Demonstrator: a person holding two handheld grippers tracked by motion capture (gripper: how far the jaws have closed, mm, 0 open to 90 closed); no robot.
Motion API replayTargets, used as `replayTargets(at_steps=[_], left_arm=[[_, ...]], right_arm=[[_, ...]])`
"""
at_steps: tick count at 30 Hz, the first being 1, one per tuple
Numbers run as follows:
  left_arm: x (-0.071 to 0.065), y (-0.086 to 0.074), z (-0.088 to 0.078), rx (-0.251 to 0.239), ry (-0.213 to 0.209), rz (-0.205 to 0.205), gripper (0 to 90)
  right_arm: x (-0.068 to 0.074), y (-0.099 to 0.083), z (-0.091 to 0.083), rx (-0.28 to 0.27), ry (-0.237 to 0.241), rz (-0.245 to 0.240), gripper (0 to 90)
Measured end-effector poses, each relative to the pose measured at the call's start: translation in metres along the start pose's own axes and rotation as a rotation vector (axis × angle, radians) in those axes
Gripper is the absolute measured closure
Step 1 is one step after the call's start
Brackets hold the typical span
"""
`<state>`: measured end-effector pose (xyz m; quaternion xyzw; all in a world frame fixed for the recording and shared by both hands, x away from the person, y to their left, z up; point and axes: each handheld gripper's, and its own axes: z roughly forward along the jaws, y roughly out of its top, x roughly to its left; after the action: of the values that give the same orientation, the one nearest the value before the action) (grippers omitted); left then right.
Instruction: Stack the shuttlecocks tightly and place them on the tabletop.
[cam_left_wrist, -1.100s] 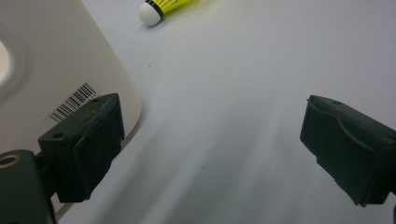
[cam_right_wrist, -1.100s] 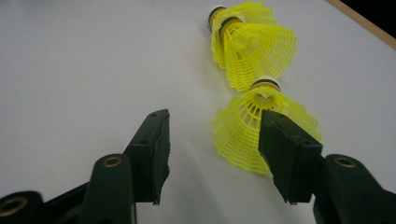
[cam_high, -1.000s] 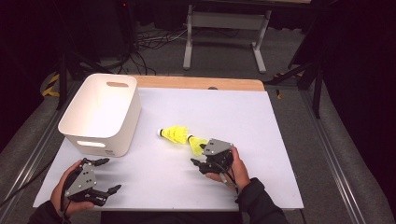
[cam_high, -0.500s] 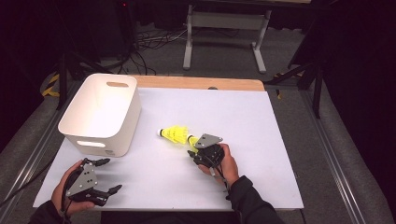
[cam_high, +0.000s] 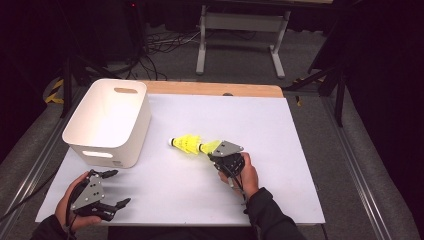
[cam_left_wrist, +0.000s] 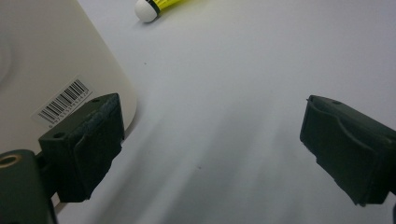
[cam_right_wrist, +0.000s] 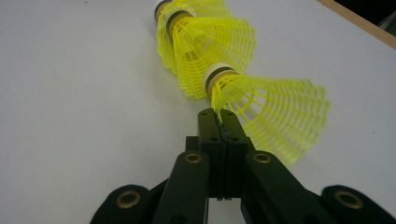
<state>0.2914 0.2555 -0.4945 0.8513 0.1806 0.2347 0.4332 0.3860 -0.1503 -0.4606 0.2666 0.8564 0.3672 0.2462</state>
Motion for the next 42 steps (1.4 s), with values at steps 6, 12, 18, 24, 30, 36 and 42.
replayTargets(at_steps=[6,12,18,24,30,36,42], left_arm=[[0.000,0.000,0.000,-0.008,-0.005,-0.003,7.1],[0.000,0.000,0.000,-0.002,-0.006,-0.001,7.0],[0.000,0.000,0.000,0.001,-0.005,-0.003,7.0],[0.000,-0.001,0.000,-0.007,-0.006,-0.008,7.1],[0.000,-0.001,0.000,-0.007,-0.007,-0.007,7.1],[0.000,-0.001,0.001,-0.004,-0.010,-0.005,7.5],[0.000,0.000,0.002,0.001,-0.006,-0.002,8.0]], right_arm=[[-0.004,0.000,-0.003,-0.024,0.014,0.006,90.0],[-0.007,0.004,0.001,-0.043,0.046,-0.016,90.0],[-0.009,0.007,0.006,-0.057,0.073,-0.023,90.0],[-0.010,0.011,0.013,-0.064,0.099,-0.039,90.0],[-0.009,0.016,0.021,-0.069,0.115,-0.043,90.0],[-0.009,0.015,0.030,-0.050,0.122,-0.027,89.5],[-0.012,0.010,0.036,-0.015,0.139,-0.001,84.1]])
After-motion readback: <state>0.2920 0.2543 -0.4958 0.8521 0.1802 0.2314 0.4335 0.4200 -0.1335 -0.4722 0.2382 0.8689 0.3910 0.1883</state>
